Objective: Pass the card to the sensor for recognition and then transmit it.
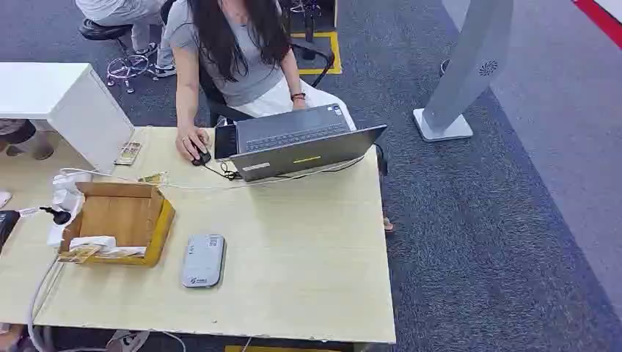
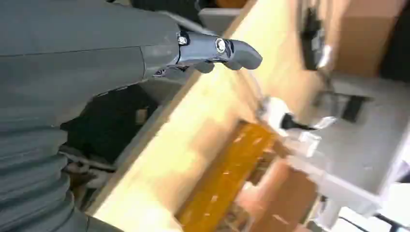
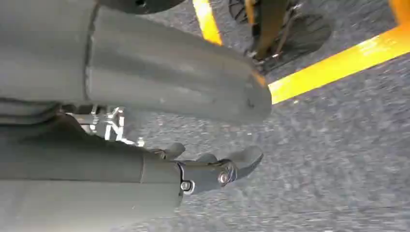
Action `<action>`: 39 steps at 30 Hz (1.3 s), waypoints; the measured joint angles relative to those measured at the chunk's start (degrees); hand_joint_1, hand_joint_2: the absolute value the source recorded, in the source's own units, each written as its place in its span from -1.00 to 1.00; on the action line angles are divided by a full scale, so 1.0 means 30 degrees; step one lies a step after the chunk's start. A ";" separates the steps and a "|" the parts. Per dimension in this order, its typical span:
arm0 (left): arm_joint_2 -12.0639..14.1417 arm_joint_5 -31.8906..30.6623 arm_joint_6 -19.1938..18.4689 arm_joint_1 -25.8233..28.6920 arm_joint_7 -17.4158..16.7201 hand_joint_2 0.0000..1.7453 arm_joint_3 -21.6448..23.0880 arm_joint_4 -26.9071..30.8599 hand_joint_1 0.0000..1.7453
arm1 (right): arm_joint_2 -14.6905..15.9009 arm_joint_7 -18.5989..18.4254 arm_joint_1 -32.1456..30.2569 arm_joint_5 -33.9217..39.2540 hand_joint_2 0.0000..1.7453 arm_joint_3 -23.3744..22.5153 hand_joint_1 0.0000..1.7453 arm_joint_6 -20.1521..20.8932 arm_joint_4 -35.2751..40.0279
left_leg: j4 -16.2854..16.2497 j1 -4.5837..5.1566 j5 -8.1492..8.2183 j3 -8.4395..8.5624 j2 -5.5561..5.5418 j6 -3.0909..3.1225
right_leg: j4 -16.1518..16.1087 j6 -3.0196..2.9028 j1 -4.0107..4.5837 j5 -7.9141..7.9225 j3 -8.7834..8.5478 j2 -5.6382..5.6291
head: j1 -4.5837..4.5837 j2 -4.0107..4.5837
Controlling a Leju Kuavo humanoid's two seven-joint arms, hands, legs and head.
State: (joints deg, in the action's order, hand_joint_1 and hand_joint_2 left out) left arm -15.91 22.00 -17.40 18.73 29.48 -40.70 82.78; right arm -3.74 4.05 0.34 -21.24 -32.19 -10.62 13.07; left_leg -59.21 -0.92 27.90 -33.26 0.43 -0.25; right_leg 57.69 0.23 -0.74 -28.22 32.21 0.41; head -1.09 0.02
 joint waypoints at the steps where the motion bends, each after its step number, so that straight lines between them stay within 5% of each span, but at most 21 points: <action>1: -0.0102 0.0192 0.0096 0.0194 0.0067 1.00 0.0000 0.0370 -1.00 | -0.0022 -0.0259 0.0010 -0.0133 -1.00 -0.0088 -1.00 -0.0110 -0.0052 | 0.0000 0.0001 0.0000 0.0000 -0.0004 0.0000 | 0.0000 0.0000 -0.0001 0.0000 0.0000 0.0003 | 0.0001 0.0000; 11: -0.1043 0.1326 0.1836 0.1748 0.0796 1.00 0.0364 0.4842 -1.00 | -0.0379 -0.2633 0.0070 -0.2130 -1.00 -0.0525 -1.00 -0.0729 -0.0452 | -0.0001 -0.0002 0.0000 0.0003 -0.0014 0.0000 | -0.0002 0.0002 0.0001 -0.0002 0.0029 0.0016 | -0.0007 0.0000; 15: -0.1064 -0.3433 0.1238 0.0156 0.2257 1.00 0.0015 0.6071 -1.00 | -0.0423 -0.2648 0.0191 -0.3176 -1.00 -0.0518 -1.00 -0.0097 -0.0474 | -0.0002 0.0001 -0.0032 0.0011 -0.0055 0.0028 | -0.0005 0.0000 0.0000 0.0003 0.0014 0.0077 | -0.0007 0.0000; 19: 0.0308 -0.7880 0.3329 -0.2702 0.2849 1.00 0.0689 0.6020 -1.00 | -0.0438 -0.2384 0.0476 -0.4119 -1.00 -0.0102 -1.00 0.0693 -0.0503 | -0.0008 -0.0013 -0.0089 0.0031 -0.0070 -0.0006 | -0.0004 -0.0047 0.0001 0.0066 0.0036 0.0089 | 0.0008 0.0000; 24: 0.4243 -1.6182 1.1892 -0.8679 0.1382 1.00 0.4714 0.1458 -1.00 | -0.0612 -0.1510 0.0863 -0.4978 -1.00 0.0472 -1.00 0.1982 -0.0540 | -0.0012 -0.0040 -0.0239 -0.0027 -0.0205 -0.0028 | 0.0019 -0.0071 0.0016 0.0131 0.0110 0.0225 | -0.0021 0.0000; 28: 0.6544 -2.1852 1.6491 -1.5014 -0.1328 1.00 0.8302 -0.4534 -1.00 | -0.0897 -0.1110 0.1170 -0.5284 -1.00 0.0765 -1.00 0.2411 -0.0576 | -0.0012 -0.0056 -0.0352 -0.0150 -0.0200 -0.0050 | 0.0038 -0.0065 0.0029 0.0265 0.0117 0.0207 | 0.0008 0.0000; 31: 0.7752 -2.2751 1.7312 -1.7664 -0.1784 1.00 1.0260 -0.7548 -1.00 | -0.1071 -0.1059 0.1161 -0.5327 -1.00 0.0816 -1.00 0.2499 -0.0605 | -0.0010 -0.0027 -0.0352 -0.0147 -0.0007 -0.0043 | 0.0045 -0.0074 0.0026 0.0325 0.0155 0.0015 | 0.0000 0.0000; 39: 0.8925 -2.6098 1.8033 -2.0546 -0.4292 1.00 1.2744 -1.1473 -1.00 | -0.1130 -0.2073 0.1074 -0.5649 -1.00 0.0823 -1.00 0.2520 -0.0656 | -0.0022 -0.0025 -0.0324 -0.0223 0.0048 -0.0042 | 0.0025 -0.0062 0.0023 0.0327 0.0265 -0.0044 | 0.0001 0.0000</action>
State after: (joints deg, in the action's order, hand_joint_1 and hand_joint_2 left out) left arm 10.86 -56.29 36.70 -42.91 16.61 -2.47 48.36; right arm -7.13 -2.17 3.56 -38.19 -29.73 -3.06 11.10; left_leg -59.27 -0.99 26.92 -33.93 0.57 -0.37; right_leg 57.77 0.05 -0.68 -27.24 33.00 0.27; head -1.09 0.02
